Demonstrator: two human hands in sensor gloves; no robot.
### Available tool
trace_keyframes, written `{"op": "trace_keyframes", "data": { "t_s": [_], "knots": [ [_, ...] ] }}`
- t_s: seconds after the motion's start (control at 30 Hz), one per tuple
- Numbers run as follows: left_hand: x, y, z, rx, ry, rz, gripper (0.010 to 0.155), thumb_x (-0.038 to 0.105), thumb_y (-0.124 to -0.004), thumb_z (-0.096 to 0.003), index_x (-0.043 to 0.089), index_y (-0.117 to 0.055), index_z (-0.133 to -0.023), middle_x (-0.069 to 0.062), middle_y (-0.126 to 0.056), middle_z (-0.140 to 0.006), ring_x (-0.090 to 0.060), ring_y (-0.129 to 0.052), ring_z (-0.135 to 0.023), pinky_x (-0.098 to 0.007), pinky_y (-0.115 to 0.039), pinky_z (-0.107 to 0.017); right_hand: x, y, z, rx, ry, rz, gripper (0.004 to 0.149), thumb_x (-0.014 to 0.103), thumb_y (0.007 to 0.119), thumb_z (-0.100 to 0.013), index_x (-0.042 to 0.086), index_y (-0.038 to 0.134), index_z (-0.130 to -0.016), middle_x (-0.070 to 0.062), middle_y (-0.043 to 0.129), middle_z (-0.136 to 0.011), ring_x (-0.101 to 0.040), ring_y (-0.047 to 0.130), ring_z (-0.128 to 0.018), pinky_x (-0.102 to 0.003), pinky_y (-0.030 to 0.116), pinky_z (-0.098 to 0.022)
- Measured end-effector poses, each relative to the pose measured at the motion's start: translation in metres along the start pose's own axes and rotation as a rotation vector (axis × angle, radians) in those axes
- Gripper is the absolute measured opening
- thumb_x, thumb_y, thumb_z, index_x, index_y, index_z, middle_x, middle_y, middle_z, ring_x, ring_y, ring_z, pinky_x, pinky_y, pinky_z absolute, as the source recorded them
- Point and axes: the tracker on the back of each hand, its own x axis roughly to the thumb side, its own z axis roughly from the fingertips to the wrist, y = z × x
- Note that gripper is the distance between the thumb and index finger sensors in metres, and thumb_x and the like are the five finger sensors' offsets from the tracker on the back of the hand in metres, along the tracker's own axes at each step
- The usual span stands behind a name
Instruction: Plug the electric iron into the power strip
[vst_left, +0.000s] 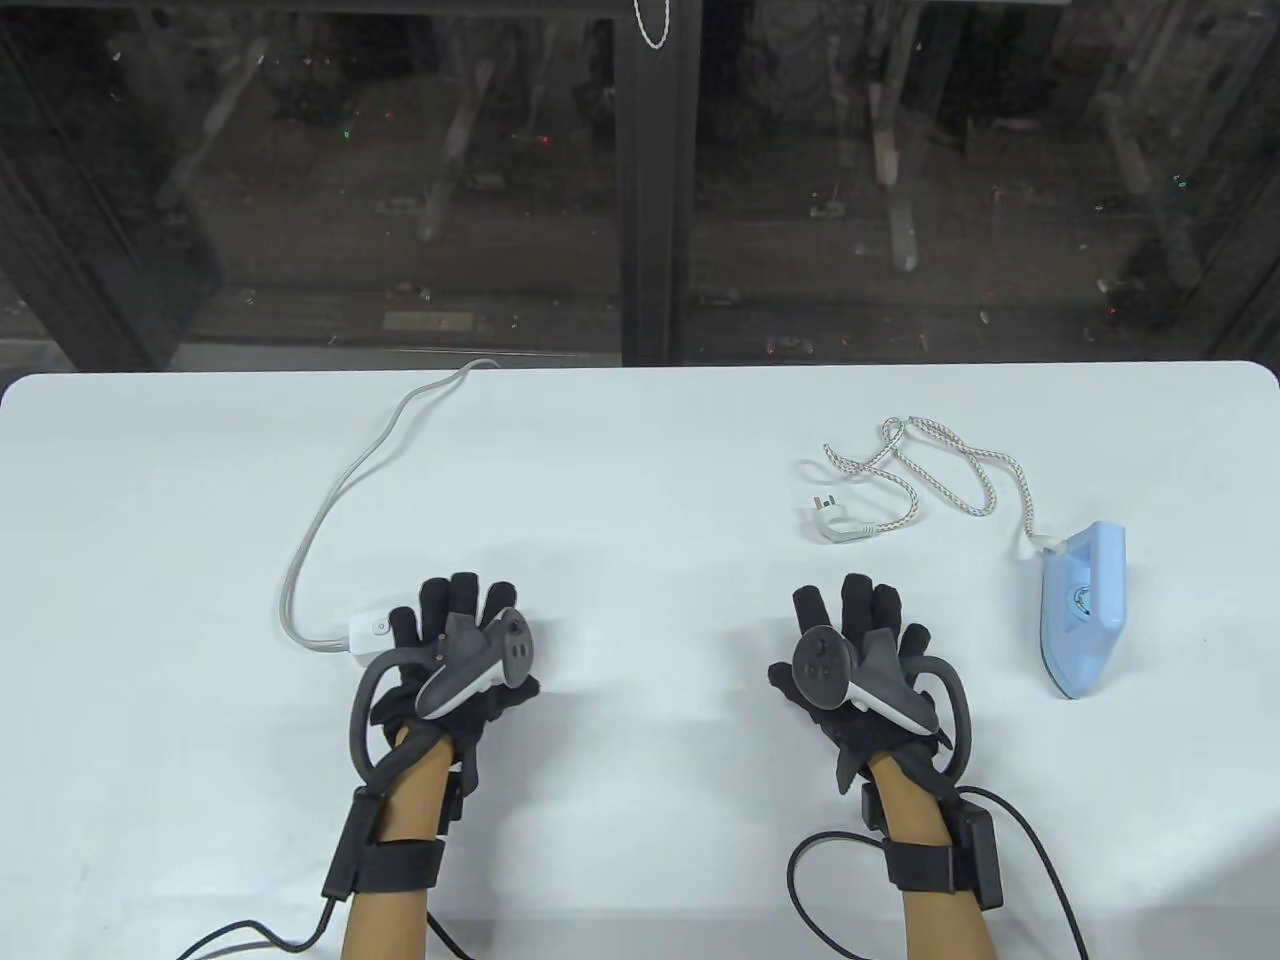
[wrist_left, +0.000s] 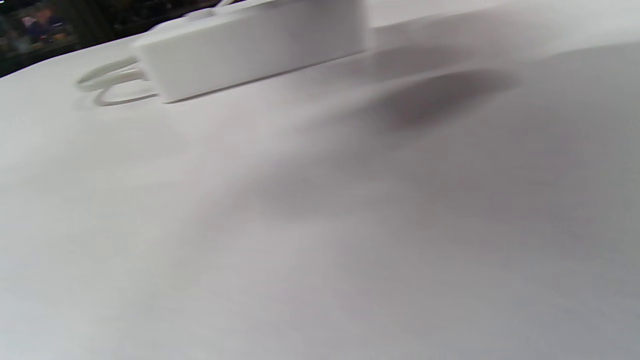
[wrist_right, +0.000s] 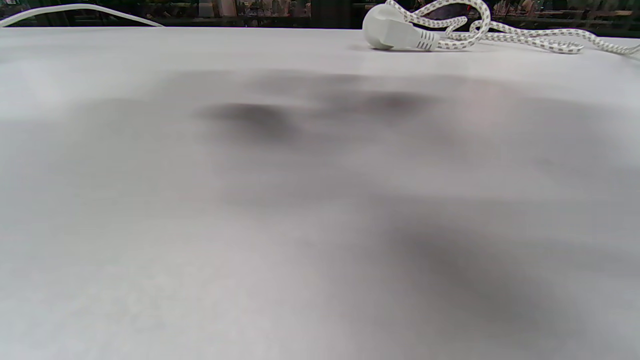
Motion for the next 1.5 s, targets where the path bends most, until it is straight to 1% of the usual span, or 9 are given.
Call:
{"op": "trace_keyframes", "data": {
  "t_s": [0.3,0.4,0.5,0.7,0.8,0.97,1.2,1.37,1.5],
  "knots": [
    [-0.073,-0.014,-0.029,-0.179,0.214,0.100,0.101,0.073,-0.053,-0.0349,0.037,0.020,-0.093,-0.003,0.022,-0.110,-0.033,0.014,-0.107,-0.056,-0.007,-0.084,-0.004,-0.001,0.001,-0.004,0.003,-0.027,0.080,0.058,0.046,-0.057,0.026,-0.007,-0.108,-0.031,-0.015,-0.112,-0.058,-0.004,-0.099,-0.078,0.022,-0.068],
    [-0.080,-0.025,-0.036,-0.244,0.238,0.111,0.099,0.074,-0.053,-0.0345,0.042,0.023,-0.089,-0.006,0.020,-0.111,-0.036,0.003,-0.112,-0.055,-0.014,-0.086,-0.003,-0.002,0.001,0.004,0.001,-0.028,0.080,0.058,0.046,-0.057,0.026,-0.006,-0.108,-0.030,-0.015,-0.112,-0.058,-0.003,-0.099,-0.078,0.023,-0.068],
    [-0.081,-0.034,-0.043,-0.271,0.250,0.113,0.097,0.073,-0.054,-0.0347,0.042,0.020,-0.091,-0.009,0.000,-0.120,-0.039,-0.015,-0.116,-0.055,-0.026,-0.088,-0.004,-0.002,0.002,0.011,0.000,-0.035,0.080,0.057,0.046,-0.057,0.026,-0.006,-0.108,-0.031,-0.015,-0.112,-0.058,-0.001,-0.100,-0.077,0.024,-0.068],
    [-0.081,-0.026,-0.045,-0.188,0.293,0.126,0.089,0.064,-0.061,-0.0384,0.039,-0.009,-0.106,-0.003,-0.032,-0.120,-0.033,-0.031,-0.116,-0.051,-0.034,-0.088,-0.004,-0.002,0.001,0.001,0.001,-0.039,0.080,0.057,0.047,-0.057,0.026,-0.005,-0.109,-0.031,-0.013,-0.112,-0.058,0.000,-0.100,-0.077,0.025,-0.069],
    [-0.079,-0.022,-0.045,-0.201,0.282,0.118,0.089,0.065,-0.065,-0.0352,0.041,-0.014,-0.103,-0.001,-0.033,-0.120,-0.031,-0.032,-0.116,-0.051,-0.033,-0.089,-0.004,-0.002,0.001,0.008,0.000,-0.040,0.079,0.056,0.047,-0.057,0.025,-0.005,-0.109,-0.031,-0.013,-0.113,-0.058,0.001,-0.100,-0.077,0.025,-0.069],
    [-0.057,-0.008,-0.036,-0.096,0.145,0.077,0.086,0.066,-0.068,-0.0344,0.040,-0.018,-0.100,0.003,-0.042,-0.120,-0.026,-0.039,-0.118,-0.049,-0.035,-0.089,-0.005,-0.003,0.001,0.001,0.000,-0.048,0.079,0.056,0.047,-0.057,0.025,-0.005,-0.109,-0.031,-0.012,-0.113,-0.058,0.002,-0.101,-0.077,0.026,-0.069],
    [-0.009,0.030,-0.012,0.156,-0.132,0.112,0.084,0.068,-0.065,-0.0354,0.035,-0.028,-0.103,0.004,-0.082,-0.094,-0.024,-0.091,-0.090,-0.043,-0.065,-0.082,-0.004,-0.002,0.001,-0.001,-0.005,-0.049,0.079,0.056,0.047,-0.057,0.025,-0.004,-0.109,-0.031,-0.011,-0.113,-0.058,0.003,-0.101,-0.076,0.027,-0.069],
    [0.031,0.048,0.007,0.272,-0.276,0.164,0.082,0.070,-0.063,-0.0345,0.037,-0.034,-0.104,0.002,-0.080,-0.097,-0.015,-0.102,-0.063,-0.039,-0.079,-0.071,-0.004,-0.002,0.002,0.003,-0.006,-0.048,0.079,0.056,0.047,-0.058,0.025,-0.004,-0.109,-0.032,-0.011,-0.113,-0.058,0.004,-0.101,-0.076,0.027,-0.070],
    [0.063,0.043,0.012,0.250,-0.338,0.209,0.081,0.069,-0.064,-0.0341,0.040,-0.034,-0.104,-0.001,-0.065,-0.110,-0.017,-0.094,-0.078,-0.043,-0.078,-0.071,-0.005,-0.001,0.002,0.011,-0.005,-0.044,0.078,0.055,0.047,-0.058,0.025,-0.004,-0.109,-0.031,-0.010,-0.113,-0.058,0.004,-0.101,-0.076,0.027,-0.070]
  ]
}}
